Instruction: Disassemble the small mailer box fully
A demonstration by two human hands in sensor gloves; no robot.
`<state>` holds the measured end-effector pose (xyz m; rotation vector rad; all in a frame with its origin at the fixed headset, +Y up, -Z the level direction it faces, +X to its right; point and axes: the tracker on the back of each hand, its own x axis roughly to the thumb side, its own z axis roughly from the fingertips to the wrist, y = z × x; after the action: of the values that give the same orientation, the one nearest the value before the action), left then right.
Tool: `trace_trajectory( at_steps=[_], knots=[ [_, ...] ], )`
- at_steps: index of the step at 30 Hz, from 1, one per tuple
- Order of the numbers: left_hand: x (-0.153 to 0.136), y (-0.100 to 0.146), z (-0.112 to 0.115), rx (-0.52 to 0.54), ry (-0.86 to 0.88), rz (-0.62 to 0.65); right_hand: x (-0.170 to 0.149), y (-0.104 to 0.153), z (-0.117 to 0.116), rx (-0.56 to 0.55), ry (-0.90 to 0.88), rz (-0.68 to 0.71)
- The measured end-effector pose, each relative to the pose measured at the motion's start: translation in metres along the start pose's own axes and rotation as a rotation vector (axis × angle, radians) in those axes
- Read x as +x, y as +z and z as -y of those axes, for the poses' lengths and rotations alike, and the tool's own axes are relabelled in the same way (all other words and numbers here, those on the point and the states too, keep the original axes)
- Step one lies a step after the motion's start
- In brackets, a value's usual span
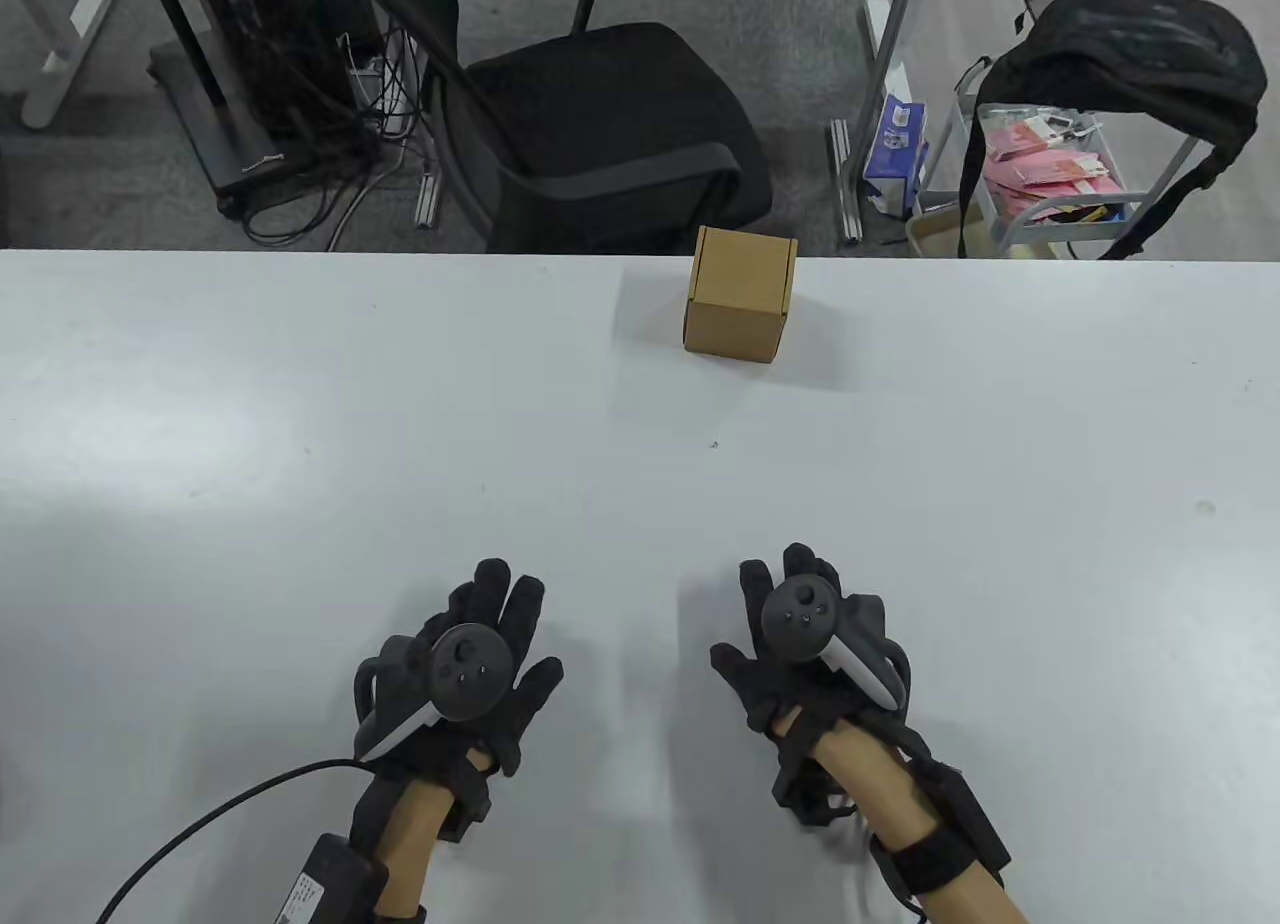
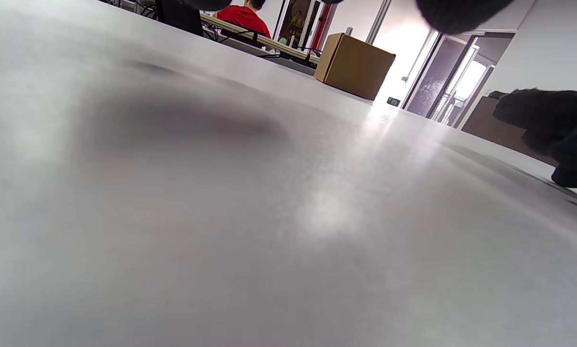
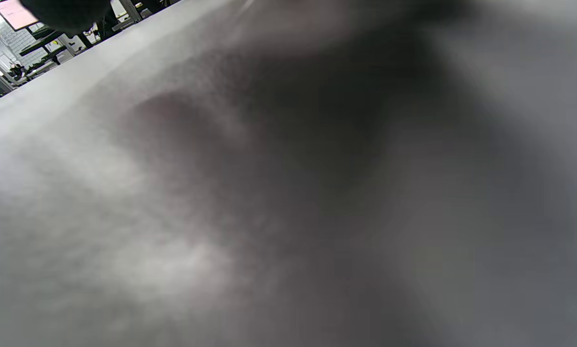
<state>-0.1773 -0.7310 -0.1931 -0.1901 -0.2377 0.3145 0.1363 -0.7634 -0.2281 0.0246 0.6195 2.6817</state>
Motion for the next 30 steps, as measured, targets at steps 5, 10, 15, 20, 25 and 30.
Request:
trace_trajectory(
  at_steps=[5,10,15,20,25,30],
  knots=[
    [0.0001,-0.0001,0.0014,-0.022,0.008,-0.006,0.0054,0.0010,-0.0031,0.012,0.012,0.013],
    [-0.0006,-0.0011,0.0012,-0.022,0.006,-0.004,0.0077,0.0050,-0.0033,-0.002,0.016,0.026],
    [-0.0016,-0.0005,0.0017,-0.028,0.015,-0.009,0.0051,0.0059,-0.0035,-0.004,0.012,0.016],
    [-0.0024,-0.0012,0.0018,-0.024,0.013,-0.011,0.0026,0.0082,-0.0030,0.003,0.002,0.019],
    [-0.0025,-0.0009,0.0021,-0.024,0.019,-0.016,0.0006,0.0084,-0.0019,0.002,-0.001,0.014],
    [-0.0021,-0.0013,0.0026,-0.016,0.014,-0.012,0.0027,0.0092,0.0005,-0.009,0.016,0.019]
  ],
)
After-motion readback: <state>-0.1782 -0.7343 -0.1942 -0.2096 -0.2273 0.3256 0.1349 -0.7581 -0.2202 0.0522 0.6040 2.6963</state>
